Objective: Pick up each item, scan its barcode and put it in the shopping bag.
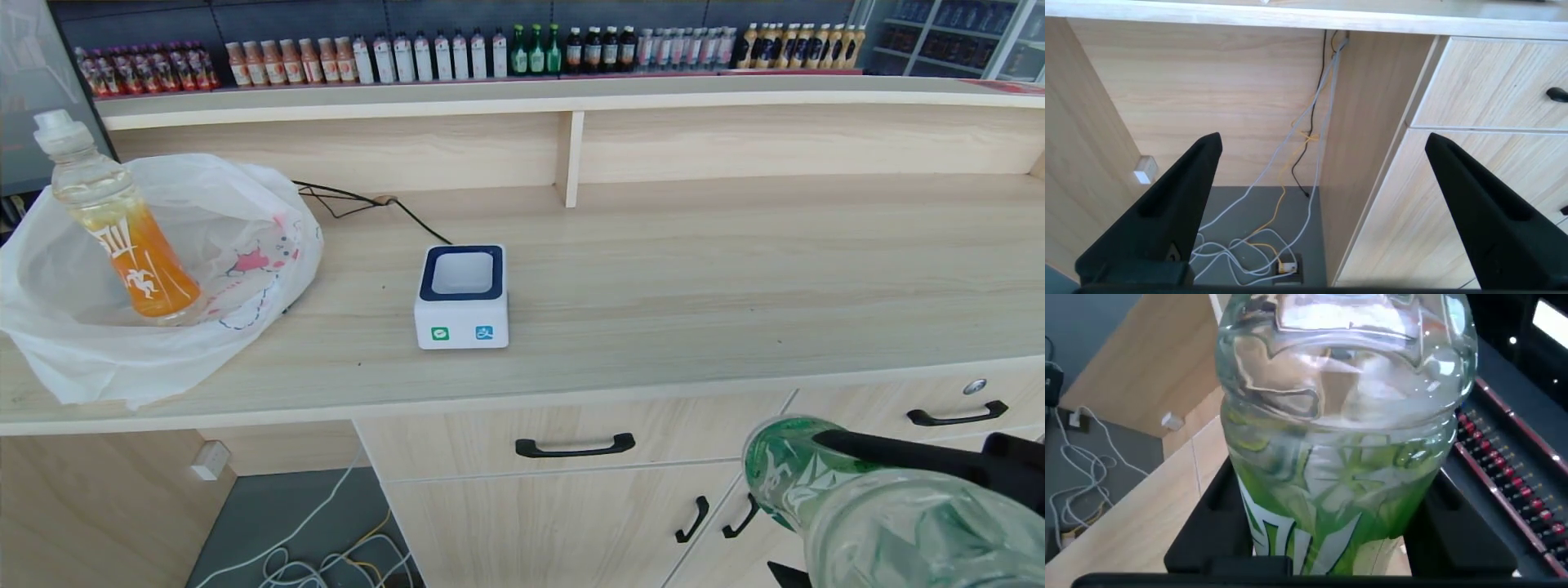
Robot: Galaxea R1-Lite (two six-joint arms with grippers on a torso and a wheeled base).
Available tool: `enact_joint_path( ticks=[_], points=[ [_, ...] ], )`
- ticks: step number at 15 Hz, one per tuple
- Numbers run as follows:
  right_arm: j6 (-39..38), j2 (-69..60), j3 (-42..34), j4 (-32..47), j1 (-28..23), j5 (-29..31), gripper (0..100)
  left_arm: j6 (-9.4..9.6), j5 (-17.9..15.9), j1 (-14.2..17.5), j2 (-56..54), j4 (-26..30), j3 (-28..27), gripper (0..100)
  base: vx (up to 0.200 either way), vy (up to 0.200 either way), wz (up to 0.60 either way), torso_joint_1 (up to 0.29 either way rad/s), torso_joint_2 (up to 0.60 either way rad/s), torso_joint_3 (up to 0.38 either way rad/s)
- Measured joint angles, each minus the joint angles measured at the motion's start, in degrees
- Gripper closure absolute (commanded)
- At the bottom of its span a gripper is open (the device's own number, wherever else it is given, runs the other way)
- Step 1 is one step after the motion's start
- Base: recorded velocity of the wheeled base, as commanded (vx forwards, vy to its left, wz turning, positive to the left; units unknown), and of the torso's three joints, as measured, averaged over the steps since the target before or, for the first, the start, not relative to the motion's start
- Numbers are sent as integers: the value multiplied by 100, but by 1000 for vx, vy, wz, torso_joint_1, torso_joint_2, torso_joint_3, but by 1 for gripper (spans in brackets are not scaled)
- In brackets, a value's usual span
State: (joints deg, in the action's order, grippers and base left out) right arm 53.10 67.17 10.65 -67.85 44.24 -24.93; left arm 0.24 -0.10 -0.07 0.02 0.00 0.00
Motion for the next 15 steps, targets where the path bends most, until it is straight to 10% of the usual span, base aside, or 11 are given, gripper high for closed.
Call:
enact_joint_path(
  ticks=[8, 15],
  points=[
    [-2637, -74, -79, -7, -139, 71, 100, 0, 0, 0, 0, 0, 0, 0, 0, 0, 0, 0, 0, 0],
    [-5544, -500, -112, 15, -540, 3026, 100, 0, 2, 0, 0, 0, 0, 0, 0, 0, 0, 0, 0, 0]
  ],
)
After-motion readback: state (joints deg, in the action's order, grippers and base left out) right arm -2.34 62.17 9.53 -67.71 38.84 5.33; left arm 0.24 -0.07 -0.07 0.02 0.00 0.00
